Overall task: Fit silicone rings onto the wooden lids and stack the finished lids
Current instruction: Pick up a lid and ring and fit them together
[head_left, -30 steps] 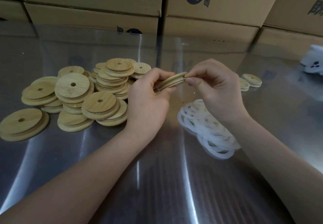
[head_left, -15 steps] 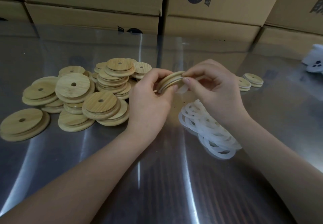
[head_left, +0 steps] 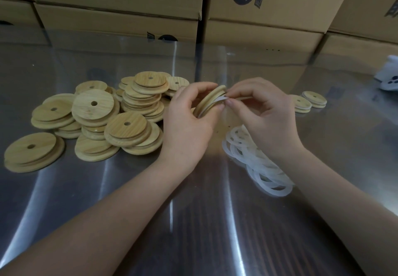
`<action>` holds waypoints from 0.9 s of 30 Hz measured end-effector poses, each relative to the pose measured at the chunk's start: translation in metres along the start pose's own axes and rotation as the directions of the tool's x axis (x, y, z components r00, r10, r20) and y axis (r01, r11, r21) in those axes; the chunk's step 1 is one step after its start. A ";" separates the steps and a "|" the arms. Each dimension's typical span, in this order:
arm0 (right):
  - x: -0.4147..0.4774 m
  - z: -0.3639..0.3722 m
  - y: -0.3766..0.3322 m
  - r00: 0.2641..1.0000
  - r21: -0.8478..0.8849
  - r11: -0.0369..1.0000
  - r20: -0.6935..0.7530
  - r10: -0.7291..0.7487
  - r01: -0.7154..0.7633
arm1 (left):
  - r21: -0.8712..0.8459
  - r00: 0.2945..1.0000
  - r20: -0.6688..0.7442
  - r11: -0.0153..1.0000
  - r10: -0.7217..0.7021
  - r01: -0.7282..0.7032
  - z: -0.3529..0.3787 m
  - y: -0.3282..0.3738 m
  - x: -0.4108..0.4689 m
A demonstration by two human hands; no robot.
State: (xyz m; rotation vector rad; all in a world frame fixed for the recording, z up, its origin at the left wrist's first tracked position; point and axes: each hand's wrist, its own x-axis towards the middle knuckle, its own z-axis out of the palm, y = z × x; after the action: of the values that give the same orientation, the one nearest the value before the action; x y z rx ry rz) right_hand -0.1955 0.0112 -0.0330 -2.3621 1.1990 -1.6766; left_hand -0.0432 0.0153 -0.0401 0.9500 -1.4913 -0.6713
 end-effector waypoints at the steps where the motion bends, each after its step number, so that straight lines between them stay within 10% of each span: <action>1: 0.000 0.000 0.000 1.000 -0.018 1.000 0.006 -0.019 0.020 | 0.018 1.000 -0.004 1.000 0.015 -0.014 0.000 0.000 0.000; 27: 0.009 -0.012 0.003 0.996 -0.009 0.998 0.060 0.068 -0.067 | -0.002 0.997 0.011 0.998 0.070 -0.070 -0.002 0.001 0.001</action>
State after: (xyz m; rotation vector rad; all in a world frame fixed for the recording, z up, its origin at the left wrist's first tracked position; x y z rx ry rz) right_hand -0.2060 0.0091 -0.0221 -2.3294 1.2616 -1.5729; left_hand -0.0414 0.0149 -0.0386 0.8896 -1.5259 -0.6279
